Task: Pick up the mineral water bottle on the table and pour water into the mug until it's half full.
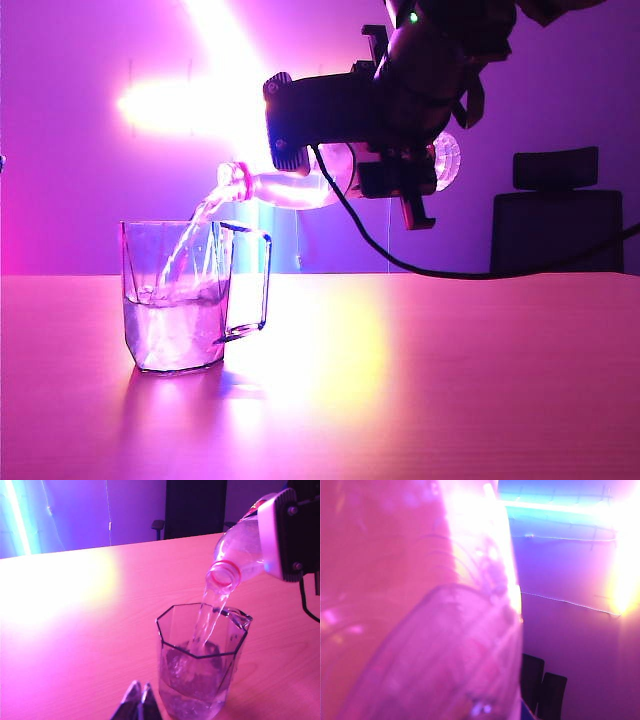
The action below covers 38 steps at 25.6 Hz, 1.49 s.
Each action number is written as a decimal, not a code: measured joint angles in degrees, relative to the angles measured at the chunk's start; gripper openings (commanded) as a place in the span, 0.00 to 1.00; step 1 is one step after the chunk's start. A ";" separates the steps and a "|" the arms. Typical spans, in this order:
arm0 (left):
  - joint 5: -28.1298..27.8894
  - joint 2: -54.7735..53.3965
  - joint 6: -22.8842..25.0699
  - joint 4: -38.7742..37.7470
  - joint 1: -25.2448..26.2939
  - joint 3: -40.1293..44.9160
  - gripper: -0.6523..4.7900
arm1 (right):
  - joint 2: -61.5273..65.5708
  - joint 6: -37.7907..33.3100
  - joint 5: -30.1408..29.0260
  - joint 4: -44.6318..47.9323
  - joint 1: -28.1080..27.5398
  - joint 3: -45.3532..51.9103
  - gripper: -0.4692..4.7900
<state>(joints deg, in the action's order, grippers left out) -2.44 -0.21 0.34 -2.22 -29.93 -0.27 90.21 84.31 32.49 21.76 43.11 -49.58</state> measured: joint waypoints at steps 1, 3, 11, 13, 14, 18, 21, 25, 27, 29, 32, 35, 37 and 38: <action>0.00 -0.02 0.00 0.00 0.00 0.00 0.12 | -0.02 0.00 0.00 0.11 0.00 0.00 0.50; 0.00 -0.02 0.00 0.00 0.00 0.00 0.12 | -0.07 -0.02 0.00 0.24 0.00 -0.02 0.50; 0.00 0.00 0.00 0.00 0.00 0.00 0.12 | -0.09 -4.92 -0.63 0.20 1.20 -0.02 0.49; 0.00 0.00 0.00 0.00 0.00 0.00 0.12 | -0.09 -8.07 -1.05 0.07 1.70 -0.02 0.49; 0.00 0.00 0.00 0.00 0.00 0.00 0.12 | -0.13 -9.44 -1.11 -0.24 1.77 -0.04 0.49; 0.00 0.00 0.00 0.00 0.00 0.00 0.12 | -0.20 -15.17 -1.18 -1.29 1.79 -0.02 0.49; 0.02 0.00 0.00 0.00 0.02 0.00 0.12 | -1.57 -24.22 -2.49 -3.72 1.77 0.00 0.49; 0.02 0.00 0.00 -0.02 0.04 0.00 0.12 | -3.76 -33.73 -4.26 -4.37 1.77 -0.02 0.49; 0.02 0.00 0.00 -0.02 0.11 0.00 0.12 | -4.98 -39.43 -5.44 -5.09 1.68 -0.02 0.49; 0.07 -0.02 0.00 -0.02 0.59 0.00 0.12 | -6.75 -46.21 -8.37 -7.10 1.57 0.00 0.49; 0.09 -0.02 0.00 -0.02 3.04 0.00 0.12 | -9.44 -57.07 -13.00 -8.22 1.29 0.31 0.49; 0.02 0.00 0.00 -0.02 6.27 0.00 0.12 | -11.47 -65.99 -16.57 -6.69 0.13 2.89 0.49; 0.11 0.00 0.00 -0.07 9.75 0.00 0.12 | -13.27 -73.70 -19.52 -3.34 -1.86 8.22 0.49; 0.04 -0.02 0.00 -0.07 12.33 0.00 0.12 | -14.29 -77.48 -20.92 -1.18 -3.21 11.89 0.49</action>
<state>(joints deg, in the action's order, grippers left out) -2.39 -0.23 0.34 -2.28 -17.61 -0.27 75.92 6.83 11.57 20.58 39.90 -37.69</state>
